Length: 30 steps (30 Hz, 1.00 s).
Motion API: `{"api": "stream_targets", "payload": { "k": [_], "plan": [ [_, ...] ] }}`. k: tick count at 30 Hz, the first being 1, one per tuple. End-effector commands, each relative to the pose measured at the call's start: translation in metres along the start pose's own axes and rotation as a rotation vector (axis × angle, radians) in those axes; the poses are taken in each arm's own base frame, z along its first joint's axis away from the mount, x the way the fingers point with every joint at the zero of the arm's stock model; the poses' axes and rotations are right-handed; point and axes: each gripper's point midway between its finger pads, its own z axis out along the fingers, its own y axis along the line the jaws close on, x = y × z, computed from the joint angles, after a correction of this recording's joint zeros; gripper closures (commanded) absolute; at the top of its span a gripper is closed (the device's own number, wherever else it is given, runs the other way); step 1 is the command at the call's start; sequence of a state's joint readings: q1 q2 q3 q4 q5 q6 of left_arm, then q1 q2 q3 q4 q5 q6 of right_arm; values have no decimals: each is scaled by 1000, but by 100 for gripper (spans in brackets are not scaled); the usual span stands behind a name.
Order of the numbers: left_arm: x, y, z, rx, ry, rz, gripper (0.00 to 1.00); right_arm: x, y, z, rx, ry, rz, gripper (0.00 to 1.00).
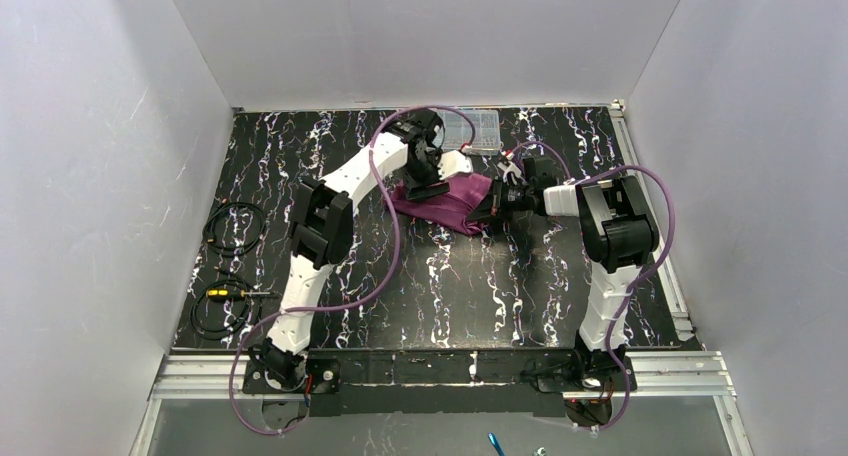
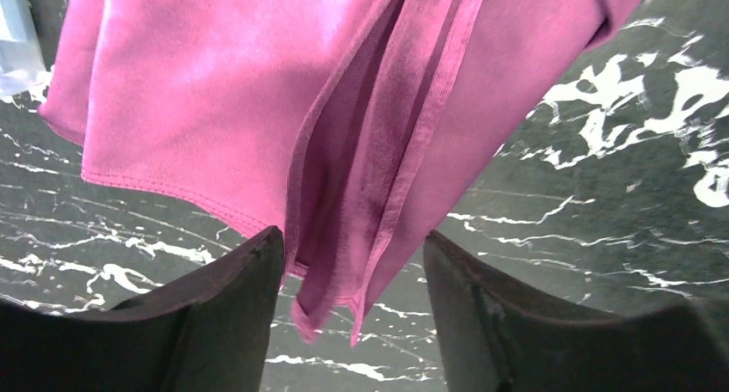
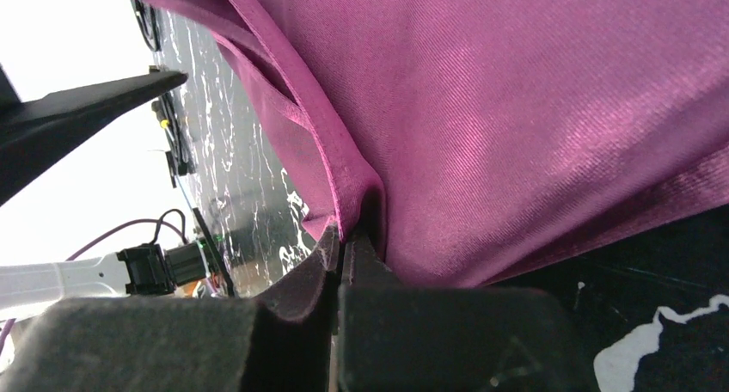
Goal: Fold the napkin into a case and place the utensils inside
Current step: Fold the lower triangle-folded napkin at the center of the board.
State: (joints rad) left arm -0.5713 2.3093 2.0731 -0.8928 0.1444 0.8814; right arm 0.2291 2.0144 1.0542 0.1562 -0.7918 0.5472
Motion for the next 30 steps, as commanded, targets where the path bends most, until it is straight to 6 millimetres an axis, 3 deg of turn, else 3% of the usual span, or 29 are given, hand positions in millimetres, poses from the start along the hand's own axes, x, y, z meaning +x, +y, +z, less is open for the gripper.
{"api": "stream_targets", "payload": {
  "k": [1, 4, 8, 15, 22, 30],
  "plan": [
    [-22, -7, -38, 104, -134, -59, 36, -1, 2, -4, 6, -9, -7, 99],
    [-32, 13, -40, 60, -173, -62, 34, -1, 0, -3, 7, -7, 0, 99],
    [-37, 46, -17, -53, -179, -70, 37, -1, 0, -3, 7, -6, 3, 99],
    [-42, 73, 21, -144, -212, -55, 36, 0, 0, -3, 11, 3, -1, 99],
    [-69, 78, 30, -141, -345, -20, 33, 6, -5, -2, 18, 23, 5, 99],
    [-97, 56, 0, -47, -505, 33, 32, 11, -7, -2, 18, 38, 3, 99]
  ]
}}
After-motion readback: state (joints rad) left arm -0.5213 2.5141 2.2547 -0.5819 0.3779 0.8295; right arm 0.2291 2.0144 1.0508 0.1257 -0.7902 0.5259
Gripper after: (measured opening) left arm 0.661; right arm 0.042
